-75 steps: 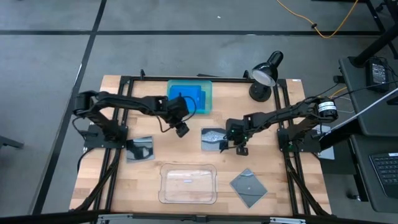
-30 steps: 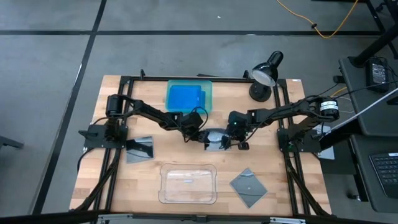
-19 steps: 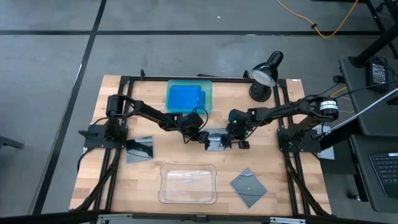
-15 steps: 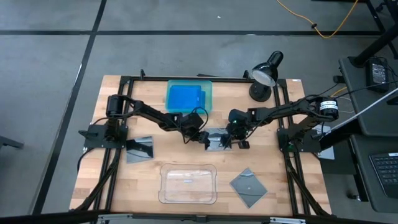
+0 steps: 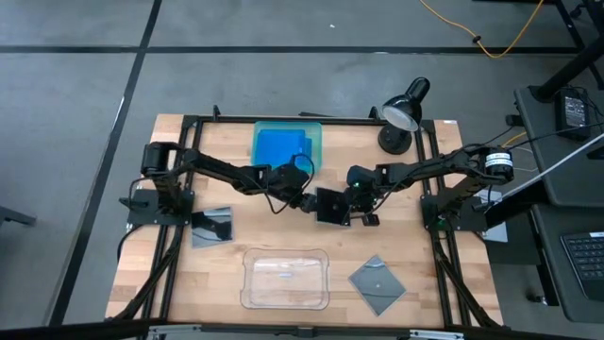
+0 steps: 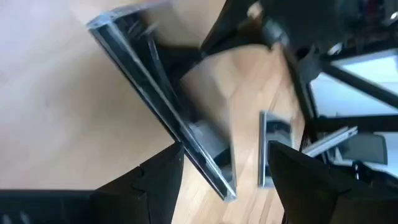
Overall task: Pick & place jewel cases by type
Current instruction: Put the top black cd case into the transparent bin
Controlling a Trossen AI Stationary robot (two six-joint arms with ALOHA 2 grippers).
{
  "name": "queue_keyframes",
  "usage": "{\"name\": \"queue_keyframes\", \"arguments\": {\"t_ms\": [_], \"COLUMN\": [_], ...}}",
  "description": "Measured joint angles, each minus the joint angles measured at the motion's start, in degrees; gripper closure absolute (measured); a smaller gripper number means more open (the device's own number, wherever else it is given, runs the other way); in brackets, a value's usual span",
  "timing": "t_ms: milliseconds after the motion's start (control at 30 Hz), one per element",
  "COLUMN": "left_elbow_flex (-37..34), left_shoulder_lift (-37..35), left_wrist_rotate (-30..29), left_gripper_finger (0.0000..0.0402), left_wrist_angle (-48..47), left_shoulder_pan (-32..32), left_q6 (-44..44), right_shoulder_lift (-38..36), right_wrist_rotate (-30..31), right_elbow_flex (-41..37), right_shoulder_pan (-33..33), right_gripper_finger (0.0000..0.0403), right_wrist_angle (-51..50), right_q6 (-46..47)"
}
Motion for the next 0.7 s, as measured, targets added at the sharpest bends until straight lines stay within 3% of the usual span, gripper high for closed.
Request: {"name": "queue_keyframes", "arguments": {"t_ms": [100,700], "left_elbow_flex": [0.18,0.0], "left_shoulder_lift": [-1.49,-1.45], "left_wrist_rotate": [-2.38,-1.56], "left_gripper_finger": [0.0179,0.0178], "left_wrist_angle": [0.21,2.32], "left_shoulder_pan": [-0.12,0.21], "left_q6": [0.73,-0.38], "right_shoulder_lift": [0.03,0.02], "right_wrist_rotate": [0.0,0.02], "right_elbow_flex": [0.01,0.09], "right_shoulder_pan": [0.0,0.0], "right_gripper_finger": [0.0393,0.0393], "right_wrist_angle": [0.5,0.55], "right_q6": [-0.14,-0.35]}}
